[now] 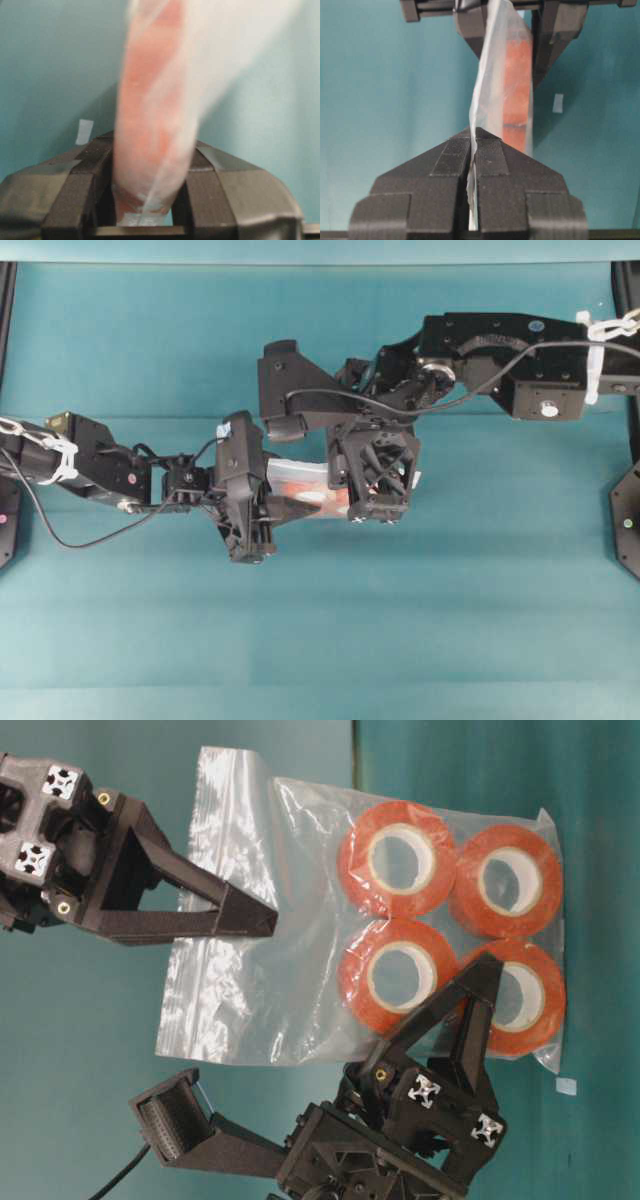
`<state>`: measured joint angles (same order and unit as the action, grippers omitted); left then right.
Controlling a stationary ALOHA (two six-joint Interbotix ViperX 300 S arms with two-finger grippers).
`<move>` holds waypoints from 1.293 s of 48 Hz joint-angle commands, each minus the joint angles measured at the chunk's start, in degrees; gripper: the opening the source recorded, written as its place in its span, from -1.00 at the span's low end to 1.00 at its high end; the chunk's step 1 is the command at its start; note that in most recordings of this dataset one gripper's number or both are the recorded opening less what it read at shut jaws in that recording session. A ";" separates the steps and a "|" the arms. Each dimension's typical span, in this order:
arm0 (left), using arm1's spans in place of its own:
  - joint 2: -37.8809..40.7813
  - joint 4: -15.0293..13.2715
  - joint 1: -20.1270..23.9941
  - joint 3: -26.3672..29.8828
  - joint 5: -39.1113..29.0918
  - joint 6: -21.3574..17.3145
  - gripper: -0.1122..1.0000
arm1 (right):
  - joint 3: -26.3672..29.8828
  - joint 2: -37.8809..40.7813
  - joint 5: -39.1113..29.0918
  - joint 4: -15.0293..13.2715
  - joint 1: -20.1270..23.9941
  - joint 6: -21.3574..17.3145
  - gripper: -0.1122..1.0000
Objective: Hand over the clear zip bag and make it stand upright.
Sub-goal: 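Hold the bag with the left gripper and open the right gripper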
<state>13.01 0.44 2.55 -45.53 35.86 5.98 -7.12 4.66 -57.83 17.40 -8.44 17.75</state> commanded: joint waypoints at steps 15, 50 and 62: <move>-0.53 0.09 -0.26 0.26 0.53 -0.53 -0.33 | 0.09 -0.88 0.26 0.18 0.35 -0.35 -0.79; -0.53 0.09 -0.35 0.18 -0.35 -1.85 -0.33 | 0.18 -1.58 0.62 0.18 0.35 -5.36 -0.66; -0.53 0.09 -0.35 0.18 -0.35 -1.93 -0.33 | 0.09 -2.55 0.62 0.09 0.18 -6.86 0.55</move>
<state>12.92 0.44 2.37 -45.62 35.33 3.96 -7.38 3.96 -57.39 17.40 -8.35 11.51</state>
